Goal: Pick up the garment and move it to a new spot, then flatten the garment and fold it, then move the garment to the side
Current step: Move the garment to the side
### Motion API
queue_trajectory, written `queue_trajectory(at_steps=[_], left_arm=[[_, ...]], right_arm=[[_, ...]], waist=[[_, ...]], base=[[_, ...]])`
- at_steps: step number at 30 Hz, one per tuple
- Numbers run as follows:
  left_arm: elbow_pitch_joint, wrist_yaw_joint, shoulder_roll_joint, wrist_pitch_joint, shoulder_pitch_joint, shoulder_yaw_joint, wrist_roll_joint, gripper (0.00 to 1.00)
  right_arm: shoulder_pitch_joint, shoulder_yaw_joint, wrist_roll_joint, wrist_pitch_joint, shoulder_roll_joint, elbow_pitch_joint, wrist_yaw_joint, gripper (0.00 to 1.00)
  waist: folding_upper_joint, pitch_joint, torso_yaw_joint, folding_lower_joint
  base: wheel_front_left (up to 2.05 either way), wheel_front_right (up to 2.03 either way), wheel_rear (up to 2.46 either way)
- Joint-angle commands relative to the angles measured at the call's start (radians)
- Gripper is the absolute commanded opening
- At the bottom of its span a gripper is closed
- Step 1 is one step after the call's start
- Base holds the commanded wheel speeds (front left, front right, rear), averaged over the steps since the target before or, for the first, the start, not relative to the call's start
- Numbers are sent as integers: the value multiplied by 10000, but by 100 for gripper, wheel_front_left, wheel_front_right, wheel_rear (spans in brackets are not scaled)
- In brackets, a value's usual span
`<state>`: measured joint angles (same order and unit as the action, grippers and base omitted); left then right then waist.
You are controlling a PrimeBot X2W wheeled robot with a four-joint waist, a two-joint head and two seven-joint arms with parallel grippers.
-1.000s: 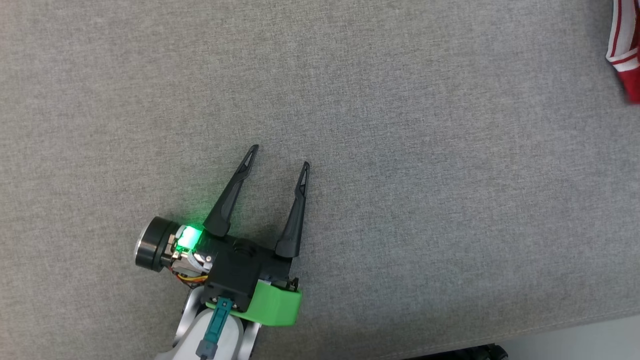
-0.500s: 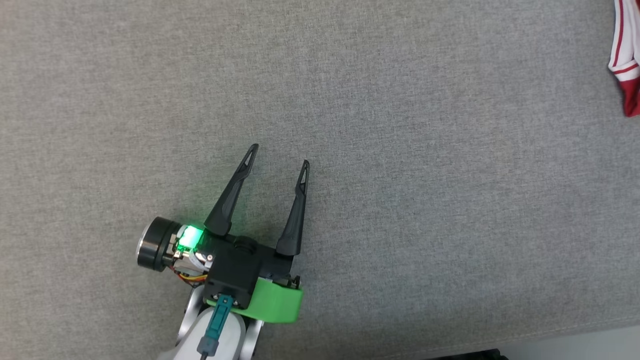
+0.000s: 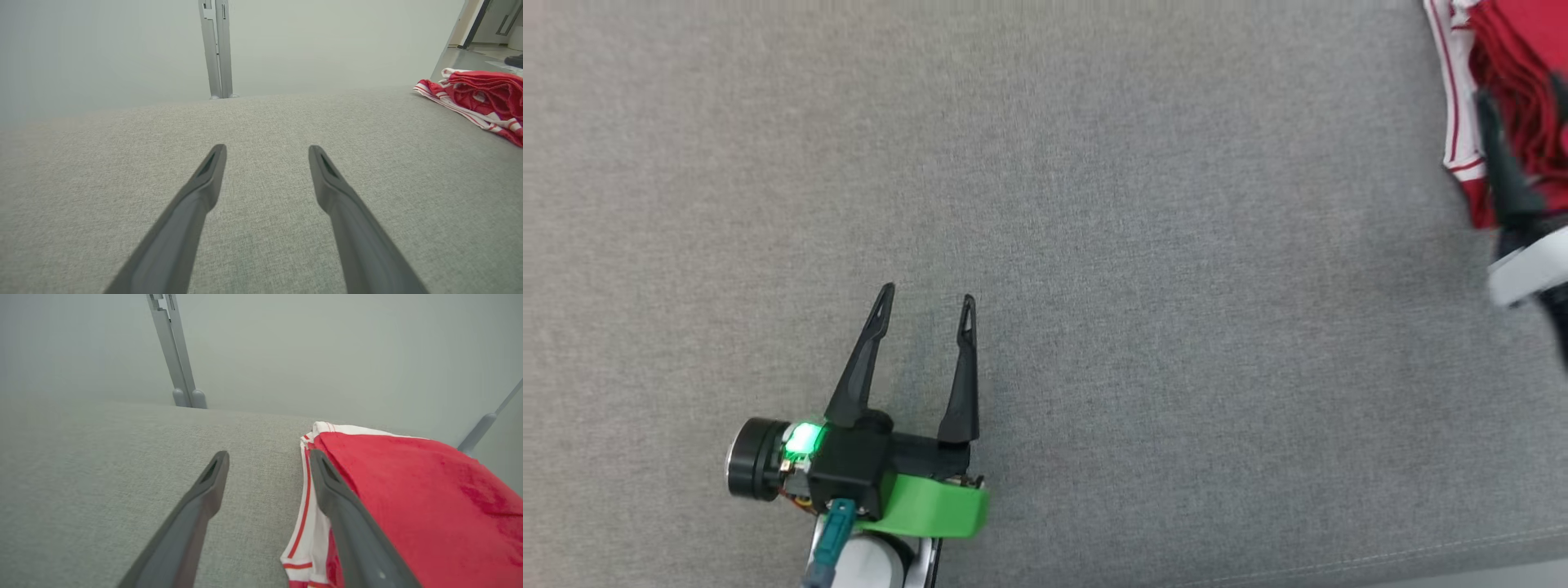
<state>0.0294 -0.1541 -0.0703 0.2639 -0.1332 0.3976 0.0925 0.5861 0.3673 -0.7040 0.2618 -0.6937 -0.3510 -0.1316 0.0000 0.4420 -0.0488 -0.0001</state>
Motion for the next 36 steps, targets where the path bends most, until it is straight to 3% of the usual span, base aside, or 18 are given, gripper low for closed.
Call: queue_trajectory(at_steps=[1, 8, 14, 24, 36], left_arm=[[13, -33, 48, -1, 219, -162, 139, 100], [-115, -46, 181, -1, 996, -1109, 963, 100], [60, 40, 192, -1, 1641, -1783, 1263, 100], [196, 538, 195, -1, 2952, -2102, 609, 100], [-272, 928, 195, -1, 3350, -2342, 393, 100]], right_arm=[[-492, -402, 423, 34, 512, 302, 21, 100], [-2697, -1968, 2343, 34, 3274, 2099, 20, 100], [-4219, -2459, 3394, 31, 4528, 2983, 21, 100], [-6104, -2050, 4018, 29, 5301, 2583, 18, 100], [-6395, -2135, 4193, 29, 5673, 2308, 18, 100]], waist=[[0, -959, 102, 1], [0, -2155, 341, 1], [0, -3110, 421, 1], [0, -4435, 319, 1], [0, -4834, 225, 1]], base=[[0, 0, 0], [0, 0, 0], [0, 0, 0], [0, 0, 0], [0, 0, 0]])
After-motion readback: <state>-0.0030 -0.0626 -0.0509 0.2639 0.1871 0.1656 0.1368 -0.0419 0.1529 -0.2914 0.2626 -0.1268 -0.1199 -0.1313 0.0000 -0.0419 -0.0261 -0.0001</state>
